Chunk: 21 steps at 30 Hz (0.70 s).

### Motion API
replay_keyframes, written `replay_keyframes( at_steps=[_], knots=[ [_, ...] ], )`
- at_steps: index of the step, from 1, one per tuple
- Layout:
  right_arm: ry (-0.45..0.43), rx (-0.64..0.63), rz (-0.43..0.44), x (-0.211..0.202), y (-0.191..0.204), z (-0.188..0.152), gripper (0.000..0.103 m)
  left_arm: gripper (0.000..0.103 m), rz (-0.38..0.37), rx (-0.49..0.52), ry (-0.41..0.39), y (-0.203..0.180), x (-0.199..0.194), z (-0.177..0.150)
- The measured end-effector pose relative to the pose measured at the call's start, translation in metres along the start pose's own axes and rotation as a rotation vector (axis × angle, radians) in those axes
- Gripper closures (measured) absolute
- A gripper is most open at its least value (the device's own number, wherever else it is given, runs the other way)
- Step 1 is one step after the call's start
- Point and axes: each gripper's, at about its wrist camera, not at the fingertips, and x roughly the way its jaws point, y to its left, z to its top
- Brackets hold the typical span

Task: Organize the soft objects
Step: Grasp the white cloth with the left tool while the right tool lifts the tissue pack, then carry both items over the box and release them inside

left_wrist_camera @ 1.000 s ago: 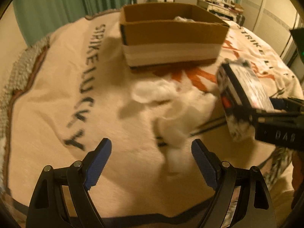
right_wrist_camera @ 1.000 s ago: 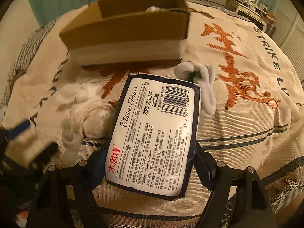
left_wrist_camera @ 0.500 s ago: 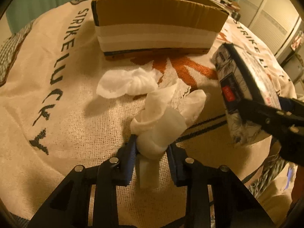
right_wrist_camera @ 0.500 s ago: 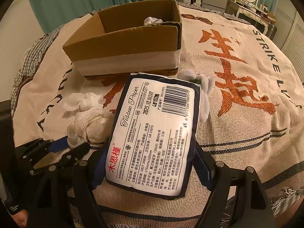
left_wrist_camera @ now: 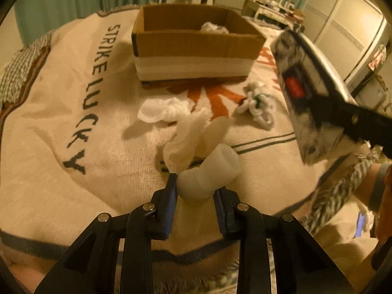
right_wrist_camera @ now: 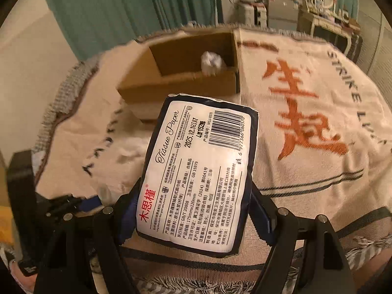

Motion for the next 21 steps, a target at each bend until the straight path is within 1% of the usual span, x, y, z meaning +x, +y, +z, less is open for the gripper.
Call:
replay_keyframes(
  at_steps=[4, 9, 13, 16, 21],
  knots=[
    [-0.069, -0.008, 0.056, -0.036, 0.003, 0.010, 0.026, 0.076, -0.007, 0.019, -0.053, -0.007, -0.028, 0.007],
    [-0.150, -0.062, 0.058, -0.071, 0.009, 0.031, 0.026, 0.076, -0.002, 0.037, -0.123, -0.009, -0.059, 0.035],
    [-0.194, -0.087, 0.068, -0.089, 0.008, 0.060, 0.026, 0.076, 0.006, 0.031, -0.187, -0.008, -0.080, 0.064],
    [-0.230, -0.124, 0.062, -0.099, 0.009, 0.090, 0.026, 0.076, -0.001, 0.035, -0.230, -0.007, -0.090, 0.091],
    [-0.273, -0.159, 0.058, -0.097, 0.011, 0.139, 0.026, 0.076, 0.016, 0.055, -0.295, -0.004, -0.090, 0.143]
  ],
)
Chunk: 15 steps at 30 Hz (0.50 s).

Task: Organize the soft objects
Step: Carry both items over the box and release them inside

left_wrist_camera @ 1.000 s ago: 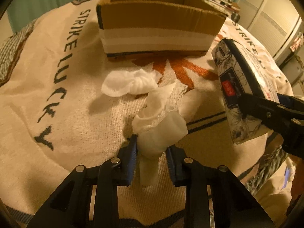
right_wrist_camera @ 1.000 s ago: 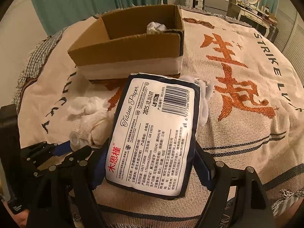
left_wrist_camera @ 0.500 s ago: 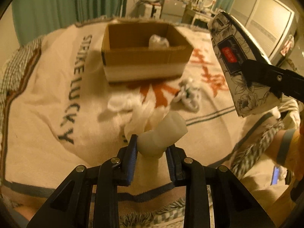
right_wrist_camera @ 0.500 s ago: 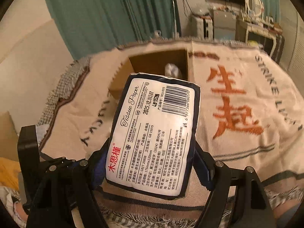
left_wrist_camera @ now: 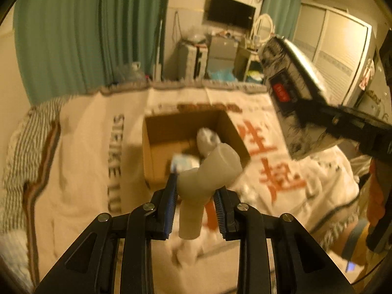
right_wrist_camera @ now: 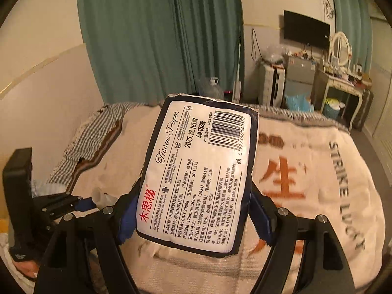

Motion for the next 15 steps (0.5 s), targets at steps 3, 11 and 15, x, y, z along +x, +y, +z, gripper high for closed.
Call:
replay_keyframes(
  at_steps=[3, 11, 15],
  knots=[
    [-0.013, 0.000, 0.003, 0.026, -0.007, 0.022, 0.026, 0.076, 0.003, -0.005, -0.016, 0.007, 0.021, 0.022],
    [0.048, 0.040, 0.026, 0.120, -0.034, 0.038, 0.026, 0.076, 0.002, -0.065, 0.045, 0.036, 0.115, 0.053],
    [0.097, 0.057, 0.036, 0.169, -0.046, 0.029, 0.026, 0.076, 0.018, -0.041, 0.084, 0.040, 0.156, 0.052]
  ],
)
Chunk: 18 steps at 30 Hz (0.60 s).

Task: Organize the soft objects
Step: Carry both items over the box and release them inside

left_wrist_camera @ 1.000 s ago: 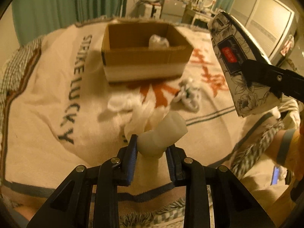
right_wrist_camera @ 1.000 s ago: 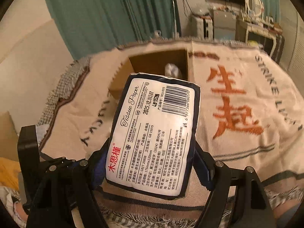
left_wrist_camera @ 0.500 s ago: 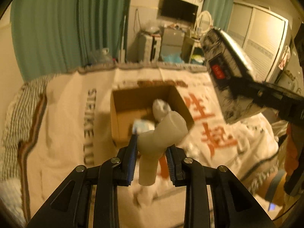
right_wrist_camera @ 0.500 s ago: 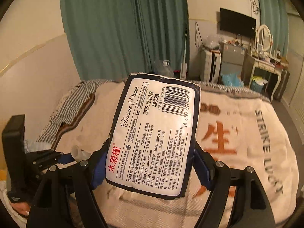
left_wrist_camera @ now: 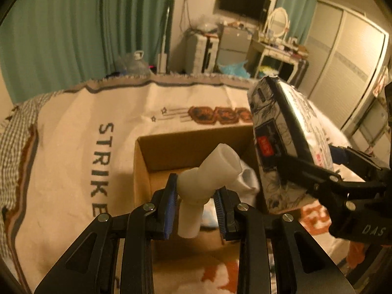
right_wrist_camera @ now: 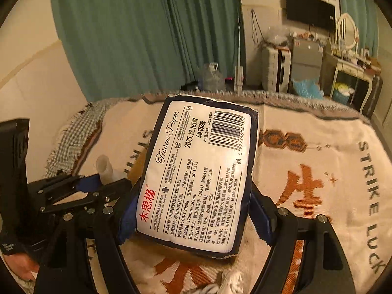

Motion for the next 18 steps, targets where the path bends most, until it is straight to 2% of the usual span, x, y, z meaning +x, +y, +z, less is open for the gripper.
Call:
replay_keyframes(
  at_steps=[4, 7, 9, 13, 14, 15, 17, 18],
  knots=[
    [0.047, 0.021, 0.009, 0.038, -0.015, -0.009, 0.025, 0.076, -0.007, 0.015, 0.026, -0.002, 0.025, -0.001],
    [0.055, 0.033, 0.024, 0.050, -0.023, -0.011, 0.022, 0.074, -0.002, 0.045, 0.016, -0.008, 0.032, -0.001],
    [0.048, 0.034, 0.030, 0.053, -0.026, -0.012, 0.020, 0.072, 0.007, 0.043, 0.002, -0.011, 0.032, -0.002],
    [0.015, 0.047, 0.015, 0.044, -0.029, -0.010, 0.016, 0.071, 0.029, 0.024, 0.059, -0.013, 0.039, 0.001],
    [0.004, 0.051, 0.016, 0.038, -0.030, -0.008, 0.015, 0.064, 0.037, 0.022, 0.061, -0.013, 0.037, 0.002],
    [-0.004, 0.051, 0.012, 0.034, -0.031, -0.008, 0.012, 0.051, 0.042, 0.019, 0.055, -0.014, 0.033, 0.002],
    [-0.020, 0.052, -0.003, 0.022, -0.031, -0.005, 0.010, 0.037, 0.066, 0.010, 0.018, -0.015, 0.017, 0.004],
    [-0.030, 0.051, -0.007, 0.014, -0.032, -0.003, 0.010, 0.036, 0.072, 0.006, -0.001, -0.016, 0.007, 0.007]
  ],
)
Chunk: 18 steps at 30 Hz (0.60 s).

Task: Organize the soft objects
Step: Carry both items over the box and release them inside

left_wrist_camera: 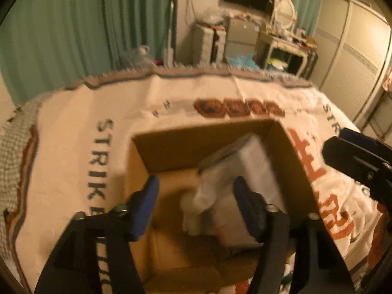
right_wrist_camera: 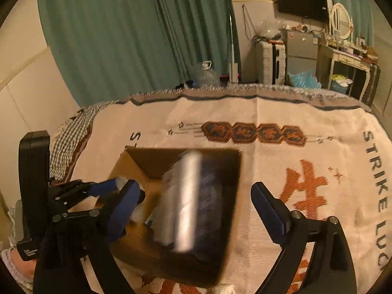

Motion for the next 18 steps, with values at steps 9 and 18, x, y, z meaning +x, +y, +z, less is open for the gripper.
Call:
replay_keyframes(
  at_steps=[9, 18],
  knots=[
    [-0.123, -0.022, -0.034, -0.111, 0.017, 0.022, 0.010, 0.025, 0.023, 0.023, -0.169, -0.015, -0.126, 0.021],
    [-0.222, -0.095, -0.072, -0.237, 0.057, 0.005, 0.000, 0.017, 0.046, -0.001, -0.324, -0.016, -0.234, -0.005]
  ],
)
